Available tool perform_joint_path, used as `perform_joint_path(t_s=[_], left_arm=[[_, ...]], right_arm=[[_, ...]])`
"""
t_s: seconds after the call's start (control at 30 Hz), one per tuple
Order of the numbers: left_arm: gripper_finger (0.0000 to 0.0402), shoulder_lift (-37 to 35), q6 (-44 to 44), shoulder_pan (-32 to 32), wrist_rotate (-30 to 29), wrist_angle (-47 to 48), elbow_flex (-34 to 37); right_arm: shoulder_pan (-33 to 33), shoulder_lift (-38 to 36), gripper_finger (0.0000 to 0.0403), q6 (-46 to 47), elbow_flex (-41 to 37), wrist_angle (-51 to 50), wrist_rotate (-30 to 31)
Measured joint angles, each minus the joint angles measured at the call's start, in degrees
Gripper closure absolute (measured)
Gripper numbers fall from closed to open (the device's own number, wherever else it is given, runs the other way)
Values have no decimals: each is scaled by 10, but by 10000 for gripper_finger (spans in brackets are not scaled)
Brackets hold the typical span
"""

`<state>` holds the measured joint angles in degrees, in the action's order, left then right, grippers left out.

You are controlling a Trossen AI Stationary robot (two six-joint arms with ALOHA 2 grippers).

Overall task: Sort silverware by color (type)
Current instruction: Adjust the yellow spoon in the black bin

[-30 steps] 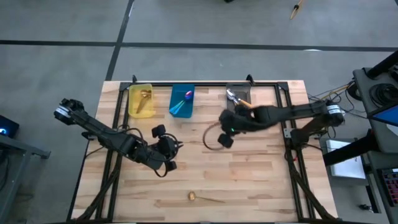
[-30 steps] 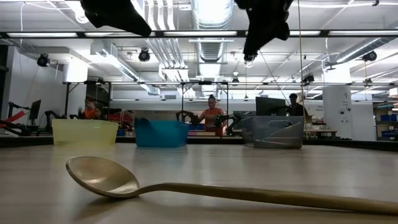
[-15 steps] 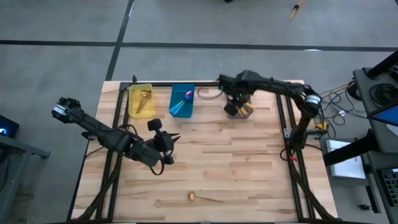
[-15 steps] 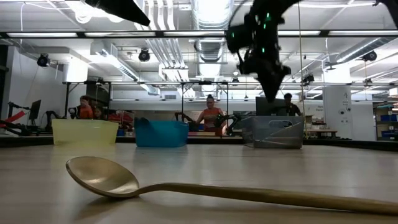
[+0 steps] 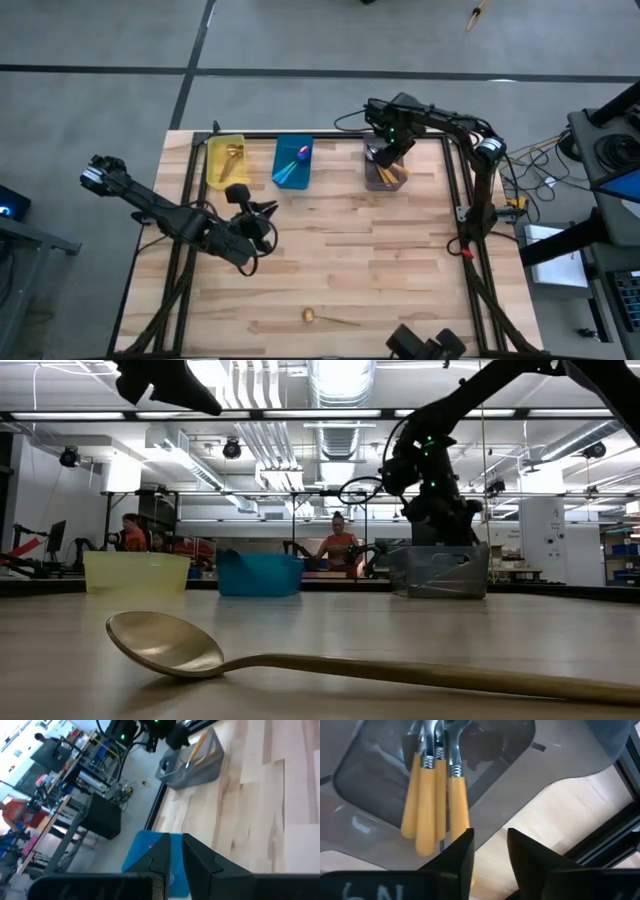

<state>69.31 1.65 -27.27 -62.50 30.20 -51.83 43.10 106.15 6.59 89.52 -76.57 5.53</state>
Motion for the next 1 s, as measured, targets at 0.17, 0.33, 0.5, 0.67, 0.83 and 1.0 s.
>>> perform_joint_path(t_s=[0.17, 0.33, 0.5, 0.67, 0.83, 1.0], left_arm=[[372, -1, 43, 0, 0, 44, 0], [372, -1, 53, 0, 0, 52, 0], [372, -1, 53, 0, 0, 52, 0], [372, -1, 56, 0, 0, 52, 0], [372, -1, 59, 0, 0, 51, 0], [372, 0, 59, 0, 0, 51, 0]], right_arm=[[-8, 1, 273, -2, 0, 2, 0], [-16, 1, 269, -7, 0, 15, 0], [-36, 1, 268, -3, 0, 45, 0], [-54, 1, 268, -7, -1, 73, 1], [-56, 1, 268, -7, -11, 71, 5], [-56, 7, 268, -15, -15, 72, 8]])
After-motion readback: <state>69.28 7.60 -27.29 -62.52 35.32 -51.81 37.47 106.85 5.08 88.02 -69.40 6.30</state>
